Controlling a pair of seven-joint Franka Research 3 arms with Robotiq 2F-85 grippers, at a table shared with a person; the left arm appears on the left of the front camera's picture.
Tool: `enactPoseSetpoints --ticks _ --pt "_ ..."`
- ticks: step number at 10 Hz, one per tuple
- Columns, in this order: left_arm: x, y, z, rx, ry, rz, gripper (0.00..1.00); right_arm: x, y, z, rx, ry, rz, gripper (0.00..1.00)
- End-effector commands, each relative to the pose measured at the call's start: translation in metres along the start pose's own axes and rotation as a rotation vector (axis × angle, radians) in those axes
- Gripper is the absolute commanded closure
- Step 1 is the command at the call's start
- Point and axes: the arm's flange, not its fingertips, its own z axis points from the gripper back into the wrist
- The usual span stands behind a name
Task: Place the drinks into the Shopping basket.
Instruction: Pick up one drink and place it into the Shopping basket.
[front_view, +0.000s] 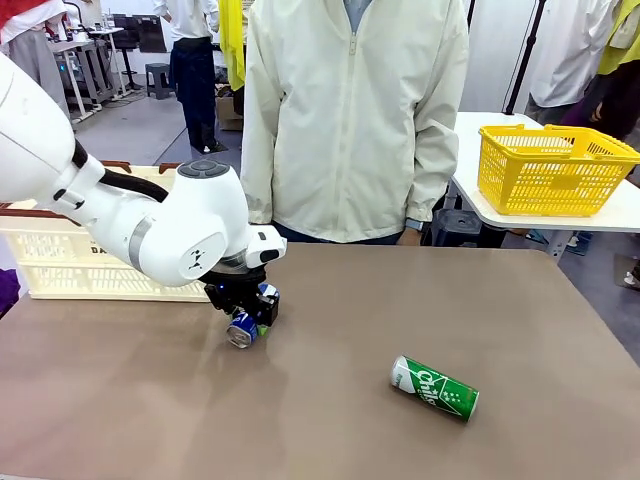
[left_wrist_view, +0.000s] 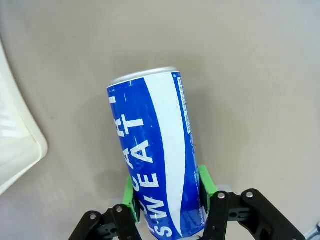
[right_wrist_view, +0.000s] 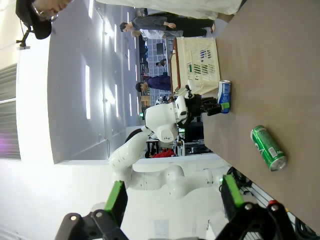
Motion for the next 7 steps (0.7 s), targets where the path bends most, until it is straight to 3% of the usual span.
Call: enactPoseSetpoints --ticks 1,3,5,6,7 --pt "-0.005 0.004 0.063 -0.16 -0.023 -0.088 1.0 -0.001 0.003 0.001 0.001 0.007 -0.004 0.0" --pt "-0.012 0.025 0.147 -0.278 -0.122 -0.087 1.0 -0.001 0.003 0.001 0.001 0.007 -0.004 0.0" --pt "-0.007 0.073 0.243 -0.396 -0.303 0.049 1.0 -0.001 0.003 0.001 0.001 0.007 -0.004 0.0" --pt "0.001 0.102 0.28 -0.414 -0.313 0.128 1.0 -0.001 0.003 0.001 0.001 0.007 -0.004 0.0" --pt "0.016 0.14 0.308 -0.345 -0.423 0.225 1.0 -0.001 0.003 0.001 0.001 0.007 -0.004 0.0"
